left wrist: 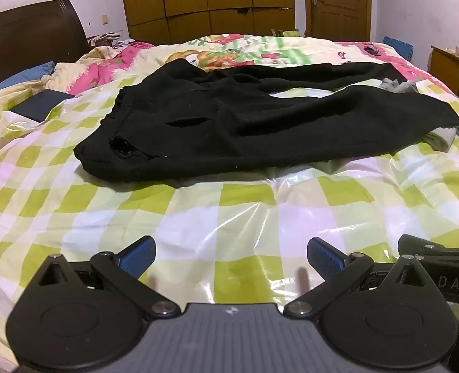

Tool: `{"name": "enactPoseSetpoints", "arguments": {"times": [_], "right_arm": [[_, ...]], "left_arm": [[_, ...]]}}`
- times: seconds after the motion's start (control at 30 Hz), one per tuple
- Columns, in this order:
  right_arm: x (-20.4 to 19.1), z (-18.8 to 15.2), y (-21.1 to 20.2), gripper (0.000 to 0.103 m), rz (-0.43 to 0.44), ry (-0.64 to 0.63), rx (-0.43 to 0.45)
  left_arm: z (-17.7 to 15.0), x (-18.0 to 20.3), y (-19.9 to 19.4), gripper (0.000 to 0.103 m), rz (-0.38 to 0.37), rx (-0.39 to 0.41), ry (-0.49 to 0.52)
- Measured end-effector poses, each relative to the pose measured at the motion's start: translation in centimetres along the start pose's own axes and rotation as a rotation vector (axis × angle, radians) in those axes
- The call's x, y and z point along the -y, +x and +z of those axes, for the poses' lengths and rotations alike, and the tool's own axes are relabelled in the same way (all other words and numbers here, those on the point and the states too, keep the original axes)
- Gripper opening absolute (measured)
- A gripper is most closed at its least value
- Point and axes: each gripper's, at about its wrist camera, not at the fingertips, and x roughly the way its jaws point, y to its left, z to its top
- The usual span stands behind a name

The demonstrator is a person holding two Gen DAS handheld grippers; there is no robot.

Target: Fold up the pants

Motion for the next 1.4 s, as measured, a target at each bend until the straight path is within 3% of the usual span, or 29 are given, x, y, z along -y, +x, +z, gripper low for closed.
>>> {"name": "enactPoseSetpoints", "arguments": {"times": [1.4], "right_arm": [[-0.16, -0.21, 0.48, 0.101, -0.003, -0.011, -0.017]], "left_arm": [[-0.1, 0.23, 0.07, 0.103, 0.004, 0.003, 0.008]]}}
